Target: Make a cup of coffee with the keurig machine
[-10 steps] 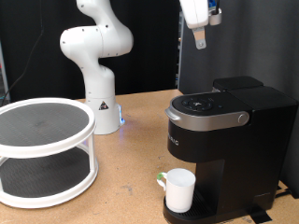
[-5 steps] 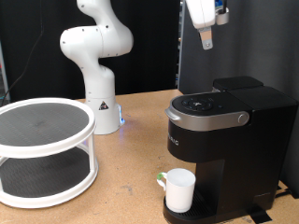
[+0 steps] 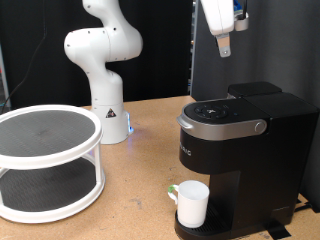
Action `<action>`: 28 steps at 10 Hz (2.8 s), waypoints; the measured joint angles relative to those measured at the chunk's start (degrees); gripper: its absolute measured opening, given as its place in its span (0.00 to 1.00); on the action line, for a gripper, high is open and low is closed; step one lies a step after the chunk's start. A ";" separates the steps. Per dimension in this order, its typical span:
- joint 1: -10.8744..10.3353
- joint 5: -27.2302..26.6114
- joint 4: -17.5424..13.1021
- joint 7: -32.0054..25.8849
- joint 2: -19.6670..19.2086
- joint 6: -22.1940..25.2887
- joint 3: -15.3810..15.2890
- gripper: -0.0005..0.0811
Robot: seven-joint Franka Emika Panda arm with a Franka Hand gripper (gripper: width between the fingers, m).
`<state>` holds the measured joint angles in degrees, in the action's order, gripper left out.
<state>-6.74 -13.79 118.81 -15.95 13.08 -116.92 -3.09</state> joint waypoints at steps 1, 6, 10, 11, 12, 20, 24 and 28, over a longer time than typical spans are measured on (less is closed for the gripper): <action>0.00 0.11 0.06 0.00 -0.15 0.00 -0.08 0.99; -0.01 1.55 0.65 0.04 -2.87 -1.26 -1.03 0.96; -0.01 2.40 1.85 0.04 -4.05 -2.90 -1.44 0.51; 0.00 2.62 2.26 -0.15 -4.07 -2.92 -1.44 0.34; 0.00 2.91 2.74 -0.57 -4.07 -2.93 -1.44 0.34; 0.61 6.11 9.50 -1.05 -4.36 -10.55 -1.38 0.01; 0.22 5.36 10.63 -1.02 -5.17 -13.58 -1.89 0.01; 0.21 5.17 11.45 -1.09 -5.38 -14.29 -2.23 0.01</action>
<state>-6.53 -8.63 130.26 -17.04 7.70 -131.21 -5.32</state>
